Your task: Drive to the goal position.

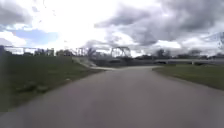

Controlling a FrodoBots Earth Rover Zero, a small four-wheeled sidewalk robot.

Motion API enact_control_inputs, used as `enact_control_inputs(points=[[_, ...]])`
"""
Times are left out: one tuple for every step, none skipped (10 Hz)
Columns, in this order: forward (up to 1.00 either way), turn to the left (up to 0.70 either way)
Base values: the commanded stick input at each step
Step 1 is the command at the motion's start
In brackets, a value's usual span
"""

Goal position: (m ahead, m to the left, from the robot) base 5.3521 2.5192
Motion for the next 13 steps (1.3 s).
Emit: enact_control_inputs(points=[[1.00,0.00],[1.00,0.00],[1.00,0.00],[1.00,0.00],[1.00,-0.29],[1.00,-0.32],[1.00,-0.19],[1.00,-0.02],[1.00,0.00],[1.00,0.00],[1.00,0.00],[1.00,-0.06],[1.00,-0.12]])
